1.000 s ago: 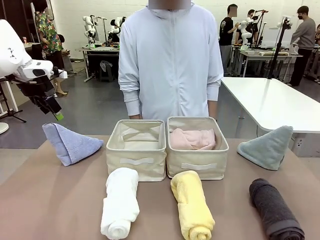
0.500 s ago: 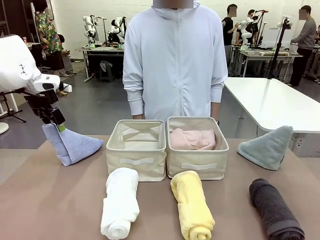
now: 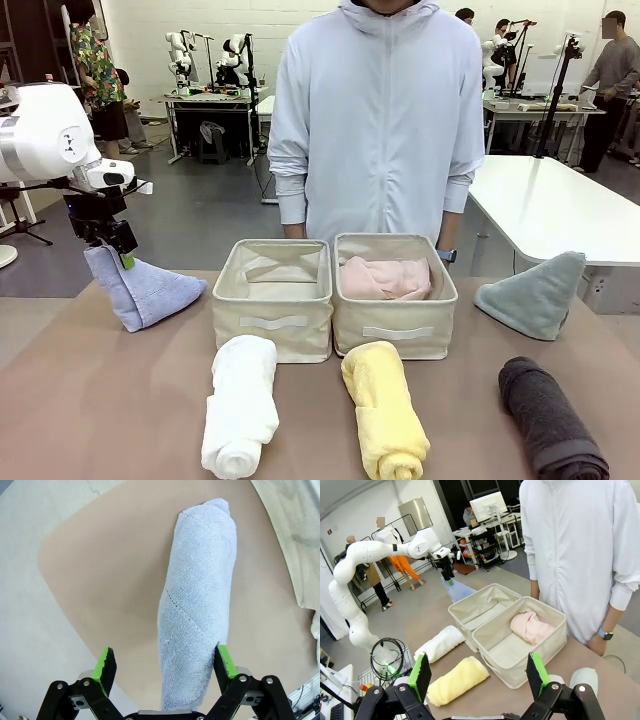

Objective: Sort the towels based on their folding style.
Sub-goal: Pick up one triangle-folded towel and place it in the left Fabric basket.

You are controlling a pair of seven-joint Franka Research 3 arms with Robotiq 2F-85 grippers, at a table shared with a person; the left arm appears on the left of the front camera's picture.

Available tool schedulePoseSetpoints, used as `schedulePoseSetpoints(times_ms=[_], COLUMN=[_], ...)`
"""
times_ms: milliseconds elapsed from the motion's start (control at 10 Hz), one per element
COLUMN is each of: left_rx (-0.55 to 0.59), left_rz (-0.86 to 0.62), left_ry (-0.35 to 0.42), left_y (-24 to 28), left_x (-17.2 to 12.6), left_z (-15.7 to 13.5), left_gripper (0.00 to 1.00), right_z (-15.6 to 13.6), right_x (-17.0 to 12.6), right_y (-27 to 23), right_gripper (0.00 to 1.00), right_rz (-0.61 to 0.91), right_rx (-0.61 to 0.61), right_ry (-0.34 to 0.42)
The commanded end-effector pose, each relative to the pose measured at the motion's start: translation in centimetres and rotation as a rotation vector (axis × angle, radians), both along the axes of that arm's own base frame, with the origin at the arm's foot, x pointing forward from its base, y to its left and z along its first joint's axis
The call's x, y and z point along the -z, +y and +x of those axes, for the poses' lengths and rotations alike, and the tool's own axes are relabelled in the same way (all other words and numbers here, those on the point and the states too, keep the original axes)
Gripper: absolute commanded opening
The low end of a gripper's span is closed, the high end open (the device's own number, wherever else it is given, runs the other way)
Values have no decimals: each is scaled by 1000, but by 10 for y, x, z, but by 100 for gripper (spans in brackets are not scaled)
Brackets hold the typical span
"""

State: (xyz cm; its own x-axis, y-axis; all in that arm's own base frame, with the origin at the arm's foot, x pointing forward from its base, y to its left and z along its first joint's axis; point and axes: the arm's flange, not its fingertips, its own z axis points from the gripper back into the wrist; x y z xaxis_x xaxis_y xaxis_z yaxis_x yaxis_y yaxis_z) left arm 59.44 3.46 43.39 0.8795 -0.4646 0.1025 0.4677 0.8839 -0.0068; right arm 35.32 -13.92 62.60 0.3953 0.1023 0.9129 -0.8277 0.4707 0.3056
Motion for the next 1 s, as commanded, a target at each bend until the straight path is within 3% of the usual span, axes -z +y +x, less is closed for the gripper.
schedulePoseSetpoints(times_ms=[0,100,200,300,400,500,900], left_rx=[-22,-11,-9,-10,-12,-12,-5], left_rz=[37,44,44,38,38,38,39], left_ry=[28,35,39,38,40,41,48], left_y=[-1,0,0,0,1,1,1], left_x=[-4,-3,-3,-5,-5,-6,-6], left_z=[9,9,8,8,8,7,7], left_gripper=[100,40,40,0,36,0,0], right_z=[2,2,2,2,2,2,2], right_x=[-1,-1,-1,-1,-1,-1,-1], right_y=[1,1,1,1,1,1,1], right_gripper=[100,100,100,100,100,100,100], right_rz=[24,24,24,24,24,24,24], right_rx=[-9,-9,-9,-9,-9,-9,-9], right_ry=[-27,-27,-27,-27,-27,-27,-27])
